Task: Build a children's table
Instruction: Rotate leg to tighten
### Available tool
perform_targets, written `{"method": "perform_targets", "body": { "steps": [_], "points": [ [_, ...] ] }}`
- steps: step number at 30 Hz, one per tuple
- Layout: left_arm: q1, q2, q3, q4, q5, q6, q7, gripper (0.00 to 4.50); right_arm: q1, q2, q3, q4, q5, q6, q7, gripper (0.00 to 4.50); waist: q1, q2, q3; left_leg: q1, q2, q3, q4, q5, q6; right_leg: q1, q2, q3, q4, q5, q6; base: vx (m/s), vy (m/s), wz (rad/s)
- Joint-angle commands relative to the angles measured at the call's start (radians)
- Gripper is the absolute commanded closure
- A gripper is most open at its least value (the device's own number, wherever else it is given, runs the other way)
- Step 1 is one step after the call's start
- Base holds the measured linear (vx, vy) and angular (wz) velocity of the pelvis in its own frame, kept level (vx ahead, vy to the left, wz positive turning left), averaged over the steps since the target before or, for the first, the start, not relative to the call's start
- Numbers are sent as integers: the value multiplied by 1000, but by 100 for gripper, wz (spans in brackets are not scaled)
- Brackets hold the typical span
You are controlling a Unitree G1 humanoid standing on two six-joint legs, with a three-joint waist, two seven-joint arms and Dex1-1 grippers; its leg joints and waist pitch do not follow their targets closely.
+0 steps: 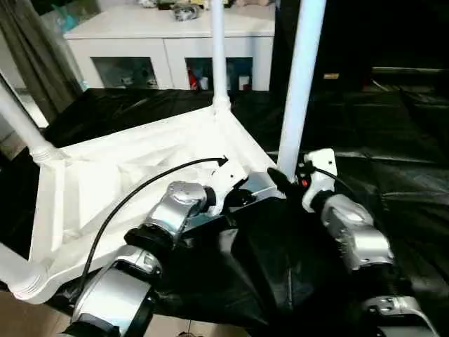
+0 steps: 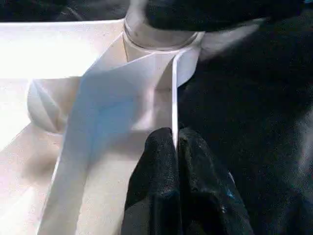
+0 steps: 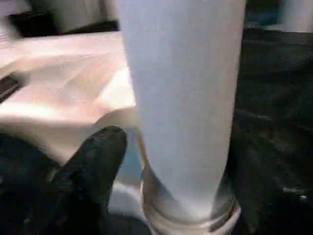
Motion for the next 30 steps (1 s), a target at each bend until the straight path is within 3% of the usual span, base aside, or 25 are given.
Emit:
{"method": "perform_targets", "body": {
  "steps": [1, 3, 8, 11, 12, 13, 16, 17, 20, 26, 30],
  "points": [
    [-7, -2, -2, -66, -49, -45, -72, 450, 25, 14, 97, -7, 14, 39, 115, 117, 12, -23, -59, 17, 53, -33, -78, -326, 56, 43, -66, 34, -85, -297, -199, 0, 0, 0],
    [33, 52, -35, -128, -73, -30, -215, 450, 47, -61, 108, -53, 38, 44, 244, 117, 23, -21, -64, 20, 55, -29, -71, -278, 74, 40, -65, 33, -80, -259, -214, 0, 0, 0],
    [63, 110, -55, -181, -85, -9, -330, 450, 47, -133, 119, -75, 57, 53, 379, 117, 45, -22, -73, 18, 60, -26, -60, -176, 112, 40, -61, 31, -55, -108, -259, 0, 0, 0],
    [75, 141, -60, -209, -90, 10, -387, 450, 37, -166, 140, -79, 63, 54, 453, 117, 55, -22, -75, 22, 60, -22, -54, -149, 128, 37, -58, 31, -49, -62, -271, 0, 0, 0],
    [77, 152, -63, -214, -91, 16, -407, 450, 32, -176, 149, -78, 64, 56, 481, 117, 56, -27, -74, 20, 61, -22, -55, -145, 130, 38, -58, 31, -49, -61, -271, 0, 0, 0],
    [78, 156, -64, -216, -91, 17, -411, 450, 31, -177, 150, -78, 65, 58, 486, 117, 61, -23, -72, 22, 62, -22, -56, -153, 127, 34, -59, 31, -50, -80, -269, 0, 0, 0],
    [84, 166, -65, -230, -95, 27, -419, 450, 24, -182, 155, -74, 69, 65, 508, 133, 63, -26, -68, 24, 63, -23, -60, -190, 104, 35, -61, 33, -55, -135, -263, 0, 0, 0],
    [84, 168, -65, -231, -95, 28, -419, 450, 20, -181, 155, -72, 68, 67, 512, 133, 62, -32, -66, 24, 63, -23, -63, -209, 89, 34, -60, 34, -57, -167, -256, 0, 0, 0],
    [86, 171, -64, -237, -97, 30, -417, 450, 19, -179, 159, -73, 71, 72, 519, 161, 62, -30, -65, 26, 63, -23, -65, -226, 72, 34, -62, 35, -59, -195, -250, 0, 0, 0],
    [89, 144, -47, -234, -88, 31, -360, 450, 57, -157, 156, -98, 76, 84, 465, 192, 63, -28, -68, 24, 61, -23, -60, -186, 82, 36, -61, 36, -55, -144, -251, 0, 0, 0],
    [59, 109, -29, -190, -67, 24, -249, 450, 59, -107, 119, -54, 47, 65, 326, 196, 60, -26, -65, 23, 58, -23, -63, -216, 67, 34, -61, 34, -62, -188, -242, 0, 0, 0]
  ]
}}
